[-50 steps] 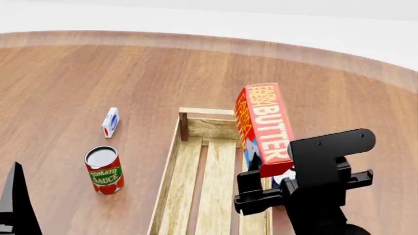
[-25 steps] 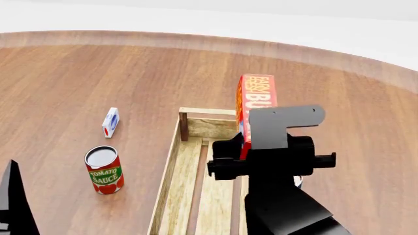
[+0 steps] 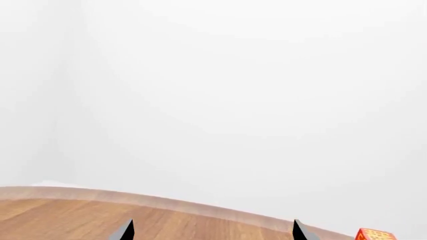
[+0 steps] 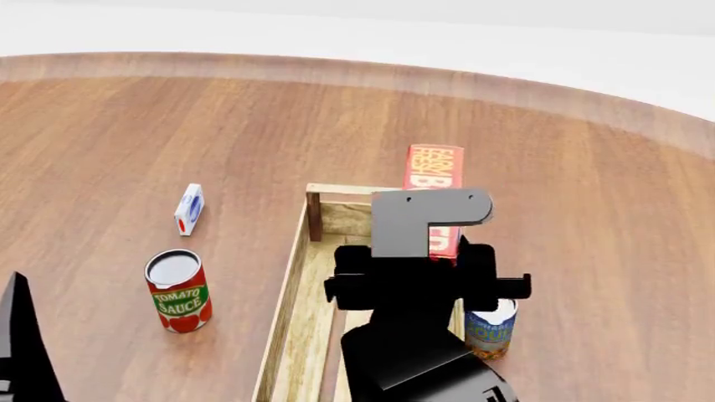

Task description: Pick up the butter and put it in the tray.

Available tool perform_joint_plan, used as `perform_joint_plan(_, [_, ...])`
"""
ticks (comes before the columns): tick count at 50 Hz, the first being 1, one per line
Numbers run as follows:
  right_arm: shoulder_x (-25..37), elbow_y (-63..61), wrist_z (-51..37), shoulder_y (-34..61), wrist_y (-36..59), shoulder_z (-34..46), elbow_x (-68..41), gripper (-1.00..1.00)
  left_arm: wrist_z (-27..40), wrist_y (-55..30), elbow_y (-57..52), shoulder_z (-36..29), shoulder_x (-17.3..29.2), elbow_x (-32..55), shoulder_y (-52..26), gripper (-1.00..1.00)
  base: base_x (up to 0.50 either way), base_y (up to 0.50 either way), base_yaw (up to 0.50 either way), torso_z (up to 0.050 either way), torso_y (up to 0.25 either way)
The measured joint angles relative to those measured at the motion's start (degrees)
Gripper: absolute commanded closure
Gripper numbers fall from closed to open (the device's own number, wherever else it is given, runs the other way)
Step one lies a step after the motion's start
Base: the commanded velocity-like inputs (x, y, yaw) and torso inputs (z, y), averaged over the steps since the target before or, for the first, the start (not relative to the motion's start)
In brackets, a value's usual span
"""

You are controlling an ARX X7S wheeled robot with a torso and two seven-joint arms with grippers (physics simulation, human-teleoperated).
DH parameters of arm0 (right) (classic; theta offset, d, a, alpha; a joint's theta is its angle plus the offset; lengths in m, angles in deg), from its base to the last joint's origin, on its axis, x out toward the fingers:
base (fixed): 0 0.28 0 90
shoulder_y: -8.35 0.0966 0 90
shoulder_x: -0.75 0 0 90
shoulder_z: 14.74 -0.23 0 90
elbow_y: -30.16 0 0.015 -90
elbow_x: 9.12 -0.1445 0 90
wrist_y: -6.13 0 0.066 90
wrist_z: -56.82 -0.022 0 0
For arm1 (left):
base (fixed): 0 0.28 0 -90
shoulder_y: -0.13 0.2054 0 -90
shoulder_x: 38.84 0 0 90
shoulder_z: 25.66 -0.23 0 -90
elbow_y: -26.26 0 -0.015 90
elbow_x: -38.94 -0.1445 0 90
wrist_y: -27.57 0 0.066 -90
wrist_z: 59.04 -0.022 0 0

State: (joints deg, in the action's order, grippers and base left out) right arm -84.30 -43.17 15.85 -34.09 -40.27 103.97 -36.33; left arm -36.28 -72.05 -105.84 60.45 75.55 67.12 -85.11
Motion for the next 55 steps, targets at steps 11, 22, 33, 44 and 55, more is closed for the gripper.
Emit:
perform_joint_plan(11, [-2.4,3.6,-1.0,-0.5,-3.6,1.4,-0.5,1.0,0.2,0.1,-0.2,0.1,0.2,0.3,0.0,-1.0,0.0,0.0,0.0,0.0,0.002])
perform_joint_plan(22, [-3.4,7.0,-1.4,-1.8,-7.6,3.3,-2.2,1.0,0.4,0.1,-0.2,0.1,0.3,0.4,0.0,-1.0,0.0,0.0,0.0,0.001,0.002])
perform_joint_plan(33, [-3.8,11.7,-1.4,-2.6,-11.9,5.4,-4.4,1.0,0.6,0.2,-0.1,-0.1,0.5,0.5,-0.1,-1.0,0.0,0.0,0.0,0.0,0.001])
perform_joint_plan(44, [-4.1,16.8,-1.1,-2.4,-15.8,8.2,-6.5,1.0,0.9,0.1,-0.1,0.0,0.6,0.7,-0.2,-1.0,0.0,0.0,0.0,0.001,0.002])
perform_joint_plan(55, [-4.4,22.2,-0.2,-1.0,-20.5,13.1,-10.1,1.0,1.1,0.2,-0.1,0.1,0.8,0.9,-0.2,-1.0,0.0,0.0,0.0,0.0,0.001])
